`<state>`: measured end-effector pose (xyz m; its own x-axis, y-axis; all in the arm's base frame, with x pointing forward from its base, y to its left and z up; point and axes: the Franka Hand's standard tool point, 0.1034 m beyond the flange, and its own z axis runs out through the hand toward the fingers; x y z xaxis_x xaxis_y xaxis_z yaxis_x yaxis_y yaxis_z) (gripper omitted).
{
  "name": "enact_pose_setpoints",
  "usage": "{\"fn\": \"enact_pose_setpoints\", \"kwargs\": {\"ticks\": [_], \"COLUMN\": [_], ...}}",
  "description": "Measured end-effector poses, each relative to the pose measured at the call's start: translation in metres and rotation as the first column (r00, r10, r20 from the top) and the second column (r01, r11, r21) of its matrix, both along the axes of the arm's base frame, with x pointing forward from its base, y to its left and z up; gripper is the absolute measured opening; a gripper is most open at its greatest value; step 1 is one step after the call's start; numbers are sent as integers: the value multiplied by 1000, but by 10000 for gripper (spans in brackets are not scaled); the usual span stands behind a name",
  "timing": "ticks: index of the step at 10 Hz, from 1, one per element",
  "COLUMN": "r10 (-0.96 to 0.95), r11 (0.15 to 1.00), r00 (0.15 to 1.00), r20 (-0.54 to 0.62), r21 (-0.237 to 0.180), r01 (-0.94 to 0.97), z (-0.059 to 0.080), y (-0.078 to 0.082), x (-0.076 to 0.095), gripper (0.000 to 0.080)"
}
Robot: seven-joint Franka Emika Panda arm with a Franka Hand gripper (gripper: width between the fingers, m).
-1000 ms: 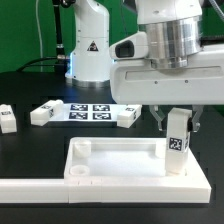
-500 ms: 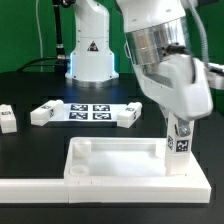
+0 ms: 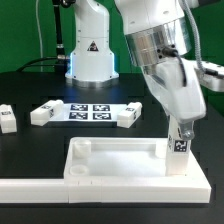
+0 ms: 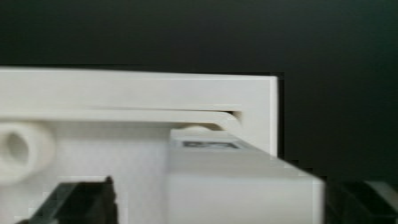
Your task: Assemble desk
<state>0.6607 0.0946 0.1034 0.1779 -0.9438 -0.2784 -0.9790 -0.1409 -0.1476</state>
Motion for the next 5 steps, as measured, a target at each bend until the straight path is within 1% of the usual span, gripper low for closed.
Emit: {"fn": "enact_pose_setpoints", "kwargs": {"ticks": [1, 2, 5], "r10": [175, 348, 507], "r11": [984, 936, 861], "r00": [984, 936, 856], "r20": [31, 59, 96], "r21": [-40, -77, -109], "r01": [-173, -343, -498], "z": [3, 2, 2], "y": [1, 4, 3], "x": [3, 4, 4], "gripper": [631, 644, 649]}}
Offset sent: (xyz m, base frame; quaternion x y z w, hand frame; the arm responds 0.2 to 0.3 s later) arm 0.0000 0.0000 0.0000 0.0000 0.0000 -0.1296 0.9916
